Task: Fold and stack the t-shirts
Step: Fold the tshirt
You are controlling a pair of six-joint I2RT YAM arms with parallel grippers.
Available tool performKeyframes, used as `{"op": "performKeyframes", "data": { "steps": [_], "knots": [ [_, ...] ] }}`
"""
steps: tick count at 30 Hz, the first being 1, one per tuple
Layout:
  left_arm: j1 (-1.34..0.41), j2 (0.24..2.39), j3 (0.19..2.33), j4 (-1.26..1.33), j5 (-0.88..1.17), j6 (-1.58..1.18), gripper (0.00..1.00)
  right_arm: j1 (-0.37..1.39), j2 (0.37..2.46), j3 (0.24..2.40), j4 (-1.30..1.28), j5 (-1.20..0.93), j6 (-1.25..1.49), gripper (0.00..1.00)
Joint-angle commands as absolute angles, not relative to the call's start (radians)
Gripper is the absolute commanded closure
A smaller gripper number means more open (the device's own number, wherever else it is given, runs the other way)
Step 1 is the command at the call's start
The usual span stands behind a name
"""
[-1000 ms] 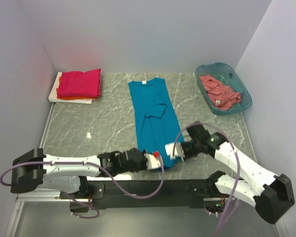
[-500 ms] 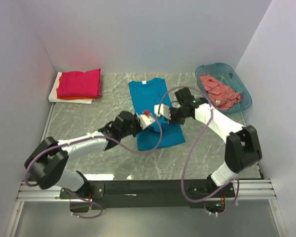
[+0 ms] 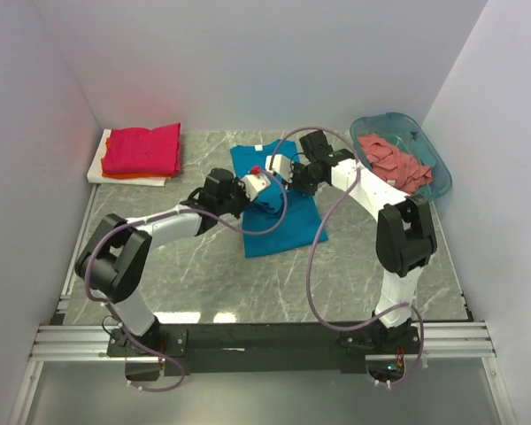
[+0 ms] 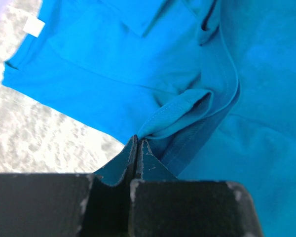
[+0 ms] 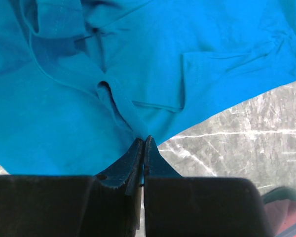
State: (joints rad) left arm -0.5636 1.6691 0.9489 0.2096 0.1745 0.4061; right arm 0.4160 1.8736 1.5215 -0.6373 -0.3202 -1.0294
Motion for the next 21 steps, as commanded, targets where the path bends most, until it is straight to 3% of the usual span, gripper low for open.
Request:
{"op": "performKeyframes", "data": {
  "steps": [1,17,18,19,21],
  "knots": [
    [-0.537,1.698,1.034,0.221,0.230,0.426,0.99,0.399,1.910,1.598,-0.624,-0.295,-0.989,1.00],
    [-0.469,1.850,1.204,0.178,0.232,0.416,0.98,0.380,2.054,1.756,-0.548,-0.252,-0.867,1.00],
    [-0.460,1.861,1.216,0.179,0.227,0.396,0.96,0.380,2.062,1.758,-0.513,-0.233,-0.835,0.88],
    [-0.456,1.874,1.230,0.187,0.210,0.381,0.91,0.380,2.068,1.756,-0.461,-0.198,-0.790,0.75],
    [-0.436,1.910,1.261,0.242,0.091,0.288,0.43,0.379,2.079,1.740,-0.323,-0.120,-0.677,0.47]
  ]
}}
